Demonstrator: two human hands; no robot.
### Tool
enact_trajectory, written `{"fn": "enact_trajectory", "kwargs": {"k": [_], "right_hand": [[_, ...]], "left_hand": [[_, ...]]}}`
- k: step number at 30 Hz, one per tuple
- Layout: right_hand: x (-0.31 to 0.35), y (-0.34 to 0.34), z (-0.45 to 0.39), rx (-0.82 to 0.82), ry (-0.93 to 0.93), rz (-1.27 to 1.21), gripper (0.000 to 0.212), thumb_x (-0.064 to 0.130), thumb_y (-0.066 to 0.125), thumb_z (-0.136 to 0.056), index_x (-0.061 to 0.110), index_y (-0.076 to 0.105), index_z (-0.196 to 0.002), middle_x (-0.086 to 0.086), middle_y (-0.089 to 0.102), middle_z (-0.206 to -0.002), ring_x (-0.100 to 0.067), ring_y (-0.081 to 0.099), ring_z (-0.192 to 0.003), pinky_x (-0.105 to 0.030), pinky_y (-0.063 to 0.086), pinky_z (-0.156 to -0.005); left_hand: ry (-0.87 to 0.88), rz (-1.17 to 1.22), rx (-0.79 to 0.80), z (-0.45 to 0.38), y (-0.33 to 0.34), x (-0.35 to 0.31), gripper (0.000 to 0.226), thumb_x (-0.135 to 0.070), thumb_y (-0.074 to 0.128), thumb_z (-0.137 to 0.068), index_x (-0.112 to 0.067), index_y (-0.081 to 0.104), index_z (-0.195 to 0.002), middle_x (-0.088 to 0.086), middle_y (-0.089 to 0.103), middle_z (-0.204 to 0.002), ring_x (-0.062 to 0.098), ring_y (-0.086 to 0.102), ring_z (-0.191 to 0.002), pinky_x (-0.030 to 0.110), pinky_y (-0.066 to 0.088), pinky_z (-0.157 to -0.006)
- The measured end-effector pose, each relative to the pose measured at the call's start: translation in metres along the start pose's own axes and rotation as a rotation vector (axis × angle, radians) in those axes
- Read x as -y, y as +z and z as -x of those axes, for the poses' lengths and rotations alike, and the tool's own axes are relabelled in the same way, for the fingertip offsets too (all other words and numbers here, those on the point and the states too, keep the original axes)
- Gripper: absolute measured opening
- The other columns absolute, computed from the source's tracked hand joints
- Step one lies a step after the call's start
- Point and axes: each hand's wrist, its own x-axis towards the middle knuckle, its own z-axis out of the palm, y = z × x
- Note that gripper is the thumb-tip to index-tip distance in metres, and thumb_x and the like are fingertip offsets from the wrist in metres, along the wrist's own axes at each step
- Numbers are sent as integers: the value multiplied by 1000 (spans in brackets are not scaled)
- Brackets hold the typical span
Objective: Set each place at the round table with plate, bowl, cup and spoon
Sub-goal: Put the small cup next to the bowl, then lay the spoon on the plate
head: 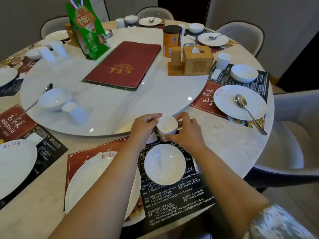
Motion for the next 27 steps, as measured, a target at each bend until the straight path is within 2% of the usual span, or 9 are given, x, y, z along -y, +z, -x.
{"fn": "enact_trajectory", "kwargs": {"k": [4,12,14,16,18,20,21,23,27], "right_hand": [[-1,4,0,4,-8,41,77,49,88,-56,19,46,-113,5,65,-102,-21,48,-108,-34,34,-78],[-2,1,1,3,-20,49,75,48,88,-56,18,48,-111,14,51,-85,-19,51,-103,-32,39,-77],[-4,-2,4,21,-11,-3,71,43,89,-58,19,50,-113,16,53,-86,-19,51,-105,-34,45,-80],[-8,-7,9,24,-2,-46,61,33,87,-66,21,53,-115,14,59,-93,-18,50,-109,-34,47,-84],[-15,-12,17,-6,36,-57,44,21,80,-75,22,57,-113,10,61,-100,-17,51,-108,-28,44,-82],[-22,-13,31,-63,114,-46,32,13,75,-80,20,60,-108,6,60,-101,-18,54,-103,-25,40,-78],[-25,-12,39,-84,150,-22,27,11,73,-81,18,62,-105,2,61,-101,-19,55,-100,-24,39,-76],[-29,-5,54,-94,200,15,22,9,71,-81,14,63,-100,-3,60,-100,-19,56,-93,-23,38,-72],[-26,1,66,-117,258,35,20,-3,60,-81,7,62,-98,-8,60,-100,-23,56,-87,-27,40,-67]], "left_hand": [[-7,-3,-7,-4,-1,7,23,-7,57,-94,-14,73,-109,9,70,-115,21,63,-106,29,53,-88],[37,-135,-3,-8,1,8,26,-14,59,-93,-34,75,-95,-5,72,-112,17,62,-112,43,48,-102],[51,-187,-14,-6,2,8,25,-15,58,-94,-32,74,-102,-7,71,-114,15,61,-113,41,47,-103],[104,-292,-60,-2,3,6,26,-15,56,-95,-24,72,-113,-6,69,-118,12,60,-113,29,45,-102],[203,-380,-165,9,6,3,29,-13,53,-96,-20,68,-120,-6,67,-118,8,59,-108,12,43,-90],[302,-386,-251,27,10,2,29,-10,53,-95,-21,69,-116,-7,65,-114,5,58,-101,1,40,-75],[336,-374,-274,36,12,4,28,-9,53,-94,-23,69,-112,-8,64,-112,4,58,-99,1,40,-75],[364,-348,-296,54,16,12,27,-7,55,-92,-25,70,-104,-7,64,-109,3,59,-97,9,43,-81],[332,-370,-344,84,17,25,26,-8,58,-88,-29,71,-93,-11,64,-102,5,57,-96,19,44,-81]]}}
